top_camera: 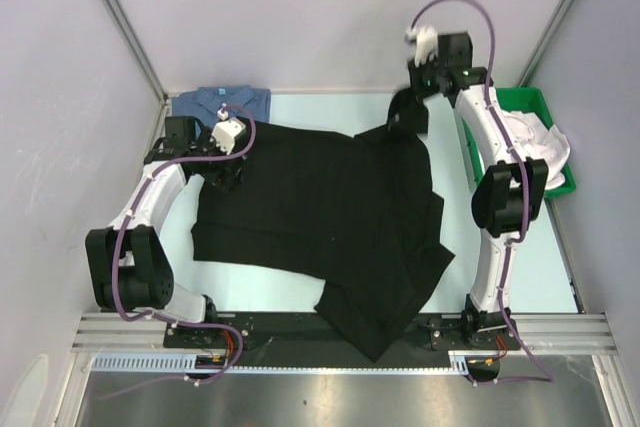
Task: Fold and stack the long sleeve shirts
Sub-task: Flatten the shirt out
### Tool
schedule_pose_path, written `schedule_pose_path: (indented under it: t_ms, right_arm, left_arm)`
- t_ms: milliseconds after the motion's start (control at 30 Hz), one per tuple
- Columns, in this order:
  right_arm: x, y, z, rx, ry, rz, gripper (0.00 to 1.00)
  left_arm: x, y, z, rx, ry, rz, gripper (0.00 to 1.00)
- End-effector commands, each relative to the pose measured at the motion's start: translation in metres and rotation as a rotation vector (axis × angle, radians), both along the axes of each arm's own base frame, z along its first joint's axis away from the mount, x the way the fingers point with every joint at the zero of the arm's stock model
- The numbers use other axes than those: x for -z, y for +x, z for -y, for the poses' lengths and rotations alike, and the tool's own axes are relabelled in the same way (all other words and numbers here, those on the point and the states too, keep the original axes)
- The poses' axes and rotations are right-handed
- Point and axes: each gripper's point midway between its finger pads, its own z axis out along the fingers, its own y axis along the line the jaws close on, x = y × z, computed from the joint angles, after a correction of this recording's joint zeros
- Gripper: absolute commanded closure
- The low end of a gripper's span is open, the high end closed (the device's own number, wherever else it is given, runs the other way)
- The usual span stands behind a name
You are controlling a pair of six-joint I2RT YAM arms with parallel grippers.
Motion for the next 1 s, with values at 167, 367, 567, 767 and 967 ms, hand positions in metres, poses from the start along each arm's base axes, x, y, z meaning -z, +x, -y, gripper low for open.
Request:
schedule_pose_path:
  t_ms: [167,367,567,767,967]
  right_arm:
    - [-0.112,0.062,-0.045,-0.119,0.305,0.391,0.23]
    - [0.051,-0.097,-0.027,-0.226,0.061,-0.224,0.40]
    - [0.149,-0.194,0.015,-0.167,-0.134,-0.475,0.37]
    - [0.208,-0.175,0.058,-0.078,-0.268,-0.564,0.42]
    - [0.239,-0.132,0.082,0.010,-0.373,-0.534,0.55]
  left_arm:
    - [-0.021,0.022,-0.010,-0.114,-0.134,0.058,0.07]
    - [-0.004,-0.009,0.000,0.065,-0.084,0.034,0.07]
    - [0.031,-0.058,0.005,0.300,0.021,-0.064,0.08]
    - [0.041,-0.113,0.038,0.515,-0.014,-0.103,0.09]
    - [0.049,-0.189,0.105,0.823,-0.024,-0.085,0.16]
